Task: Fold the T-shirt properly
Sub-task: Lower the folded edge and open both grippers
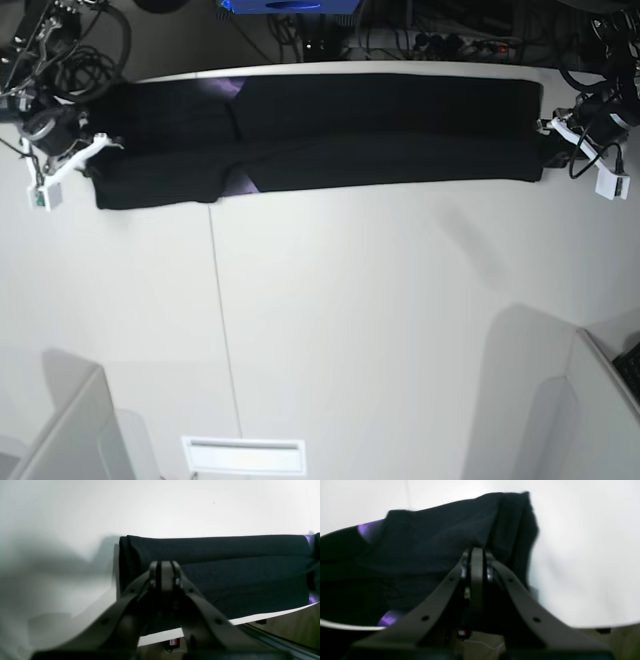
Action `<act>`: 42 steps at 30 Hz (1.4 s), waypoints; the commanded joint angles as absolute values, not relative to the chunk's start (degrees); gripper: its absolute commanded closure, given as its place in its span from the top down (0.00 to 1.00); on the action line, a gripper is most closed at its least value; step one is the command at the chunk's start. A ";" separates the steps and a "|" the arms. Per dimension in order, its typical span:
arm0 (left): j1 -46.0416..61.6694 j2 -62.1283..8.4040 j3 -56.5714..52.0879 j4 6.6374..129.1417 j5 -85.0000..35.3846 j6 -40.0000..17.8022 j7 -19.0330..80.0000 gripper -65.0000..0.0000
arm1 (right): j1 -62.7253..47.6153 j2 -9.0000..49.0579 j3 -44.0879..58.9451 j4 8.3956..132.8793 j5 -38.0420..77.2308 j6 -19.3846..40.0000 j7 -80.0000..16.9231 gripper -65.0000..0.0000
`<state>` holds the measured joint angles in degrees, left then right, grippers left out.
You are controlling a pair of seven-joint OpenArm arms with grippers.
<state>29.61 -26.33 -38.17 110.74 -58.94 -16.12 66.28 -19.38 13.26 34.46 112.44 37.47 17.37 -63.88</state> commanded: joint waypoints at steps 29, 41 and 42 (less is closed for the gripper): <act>31.52 -28.35 -38.20 111.52 -59.47 -16.31 65.36 0.00 | -24.40 9.89 38.02 114.42 37.58 17.80 -68.00 0.00; 31.60 -28.35 -38.64 111.52 -59.47 -16.31 65.36 0.65 | -24.48 9.89 38.11 114.42 37.49 17.54 -67.74 0.39; 31.60 -28.35 -38.73 111.52 -59.65 -16.31 65.36 0.72 | -24.48 9.89 38.11 114.42 37.49 17.54 -67.65 0.38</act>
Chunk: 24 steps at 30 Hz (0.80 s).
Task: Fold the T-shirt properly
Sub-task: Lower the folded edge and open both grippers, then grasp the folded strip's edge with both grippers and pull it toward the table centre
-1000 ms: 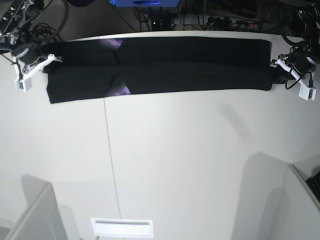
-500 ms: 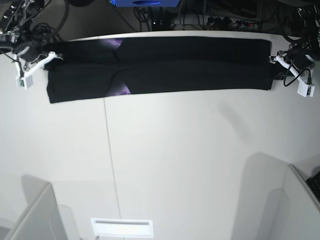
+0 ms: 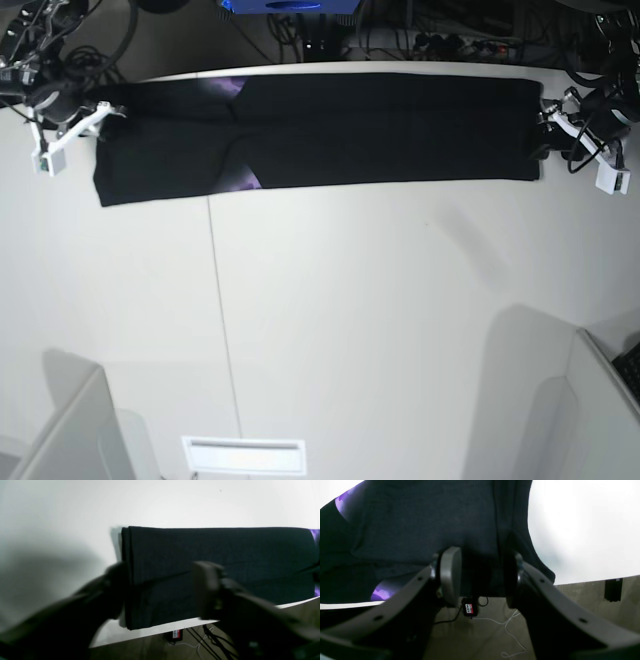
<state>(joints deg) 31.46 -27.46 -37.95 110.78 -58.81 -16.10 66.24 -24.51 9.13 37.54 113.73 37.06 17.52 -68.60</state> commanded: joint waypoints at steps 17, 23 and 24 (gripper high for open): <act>31.08 -20.53 -37.14 111.34 -55.16 -16.31 65.19 0.00 | -21.49 8.75 36.62 110.99 37.67 17.89 -63.96 0.00; 28.79 -15.69 -31.16 111.16 -38.02 -16.40 64.92 0.00 | -19.21 9.01 31.08 105.54 37.41 17.54 -63.08 0.00; 28.26 -14.99 -30.55 111.16 -36.35 -16.40 64.92 0.00 | -18.77 9.01 30.90 104.40 37.41 17.45 -62.55 0.00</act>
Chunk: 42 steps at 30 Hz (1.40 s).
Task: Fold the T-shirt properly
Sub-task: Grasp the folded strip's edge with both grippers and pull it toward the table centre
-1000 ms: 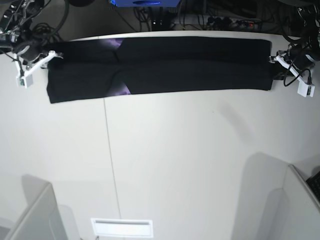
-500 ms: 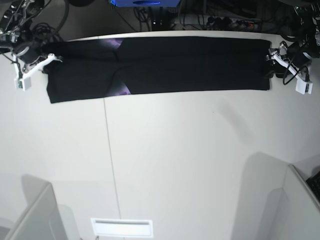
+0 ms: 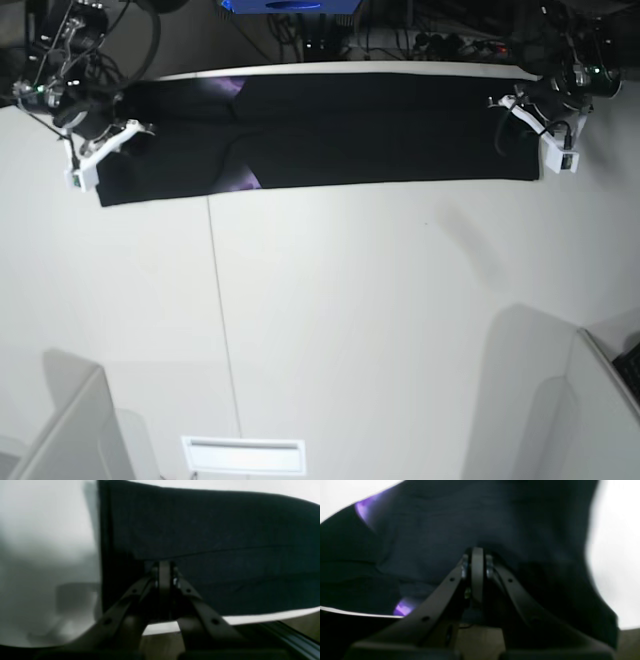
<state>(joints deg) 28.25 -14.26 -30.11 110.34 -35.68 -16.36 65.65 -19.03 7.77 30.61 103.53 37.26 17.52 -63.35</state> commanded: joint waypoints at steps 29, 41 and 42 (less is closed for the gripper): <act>1.89 -14.37 -25.63 82.33 -29.58 -16.22 60.26 0.00 | 5.41 12.09 28.88 75.56 22.11 17.80 -51.38 0.00; -0.48 -13.93 -33.45 99.74 -30.81 -16.40 72.22 0.00 | 4.09 8.40 28.97 92.53 22.11 17.89 -51.82 0.00; -0.22 -14.02 -34.77 101.05 -32.04 -16.40 72.57 0.00 | 3.30 8.31 28.97 94.11 22.11 17.89 -52.18 0.00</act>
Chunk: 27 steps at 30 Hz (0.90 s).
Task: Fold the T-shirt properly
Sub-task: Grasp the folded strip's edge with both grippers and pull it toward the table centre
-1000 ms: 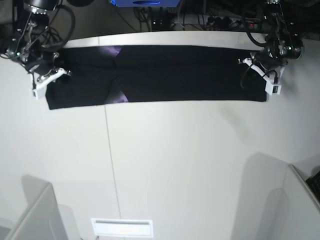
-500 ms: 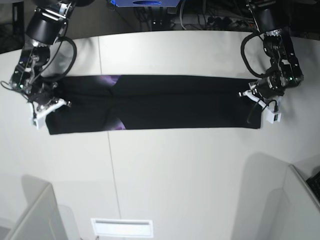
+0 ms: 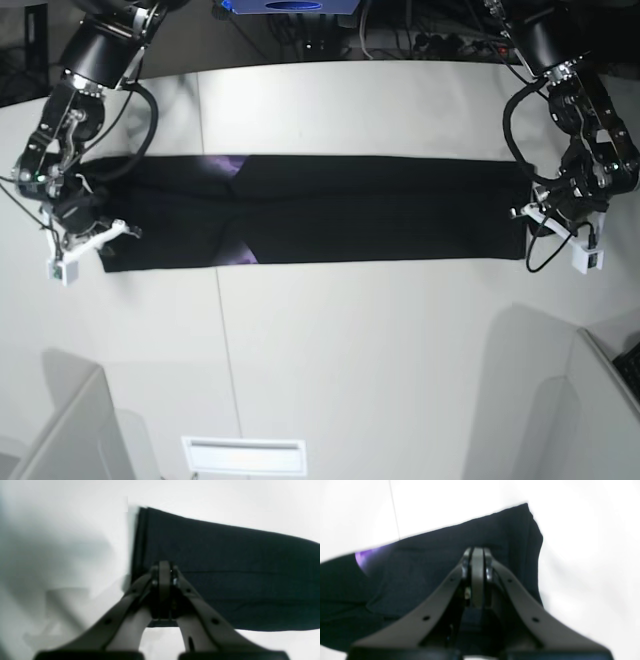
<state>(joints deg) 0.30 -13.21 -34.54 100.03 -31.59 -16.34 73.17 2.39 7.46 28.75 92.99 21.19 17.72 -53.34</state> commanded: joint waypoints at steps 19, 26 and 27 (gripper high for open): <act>5.85 -16.04 -40.48 90.59 -39.08 -16.48 62.46 1.00 | -0.48 4.53 28.79 103.43 22.11 17.89 -55.69 0.00; 5.76 -17.10 -32.57 84.53 -38.73 -18.77 56.92 0.91 | -0.40 4.18 28.79 103.69 22.11 17.89 -57.10 0.00; 5.67 -17.10 -32.22 83.38 -38.73 -18.86 56.84 0.90 | -0.48 4.18 28.79 103.69 22.11 17.89 -57.10 0.00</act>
